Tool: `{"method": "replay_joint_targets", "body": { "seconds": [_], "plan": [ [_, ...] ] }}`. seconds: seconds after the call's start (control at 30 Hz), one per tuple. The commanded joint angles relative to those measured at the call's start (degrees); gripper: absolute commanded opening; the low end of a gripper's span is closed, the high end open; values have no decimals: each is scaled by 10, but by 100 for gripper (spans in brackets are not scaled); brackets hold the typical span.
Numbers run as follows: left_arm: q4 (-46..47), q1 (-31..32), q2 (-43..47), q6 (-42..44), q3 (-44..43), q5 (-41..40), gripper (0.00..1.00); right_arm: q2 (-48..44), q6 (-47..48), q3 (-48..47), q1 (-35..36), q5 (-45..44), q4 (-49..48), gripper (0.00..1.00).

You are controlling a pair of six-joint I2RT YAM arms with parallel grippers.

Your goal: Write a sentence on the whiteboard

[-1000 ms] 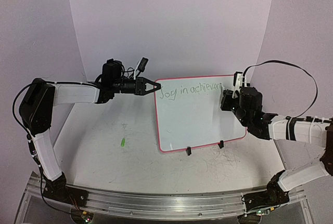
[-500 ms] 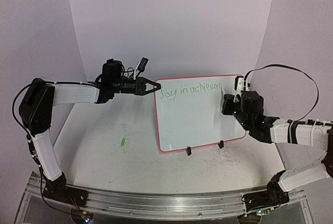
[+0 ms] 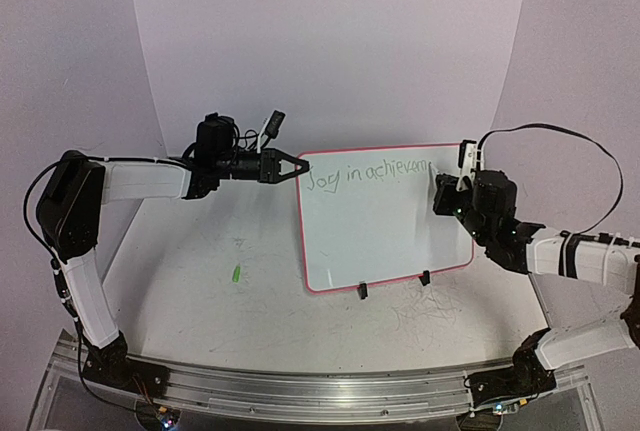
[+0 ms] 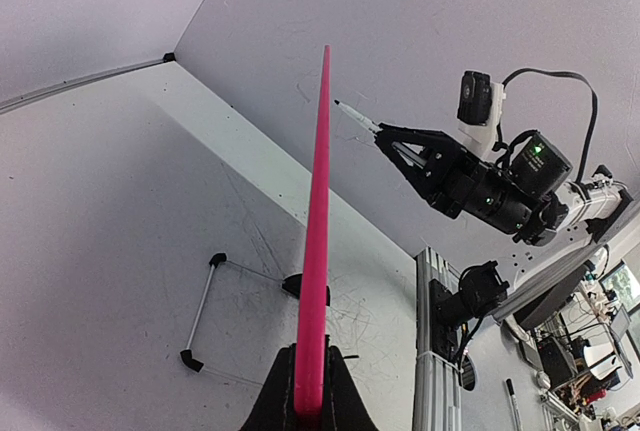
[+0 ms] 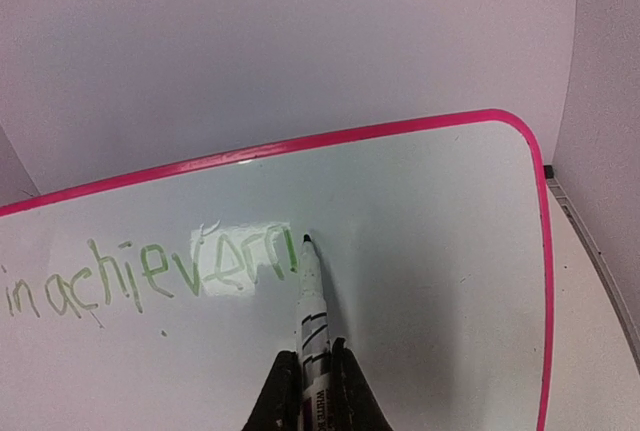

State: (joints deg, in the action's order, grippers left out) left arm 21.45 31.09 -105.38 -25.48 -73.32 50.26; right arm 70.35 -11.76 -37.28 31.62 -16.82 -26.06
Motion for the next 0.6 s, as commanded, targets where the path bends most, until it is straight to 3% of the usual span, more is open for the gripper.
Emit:
{"method": "replay_joint_targets", "body": {
  "seconds": [0.0,0.57],
  "plan": [
    [-13,15,16,29,4,-10,0,10,8,-9,-4,11,-17,0],
    [-14,15,14,29,3,-10,0,19,-13,-18,-22,-24,-1,0]
  ]
}}
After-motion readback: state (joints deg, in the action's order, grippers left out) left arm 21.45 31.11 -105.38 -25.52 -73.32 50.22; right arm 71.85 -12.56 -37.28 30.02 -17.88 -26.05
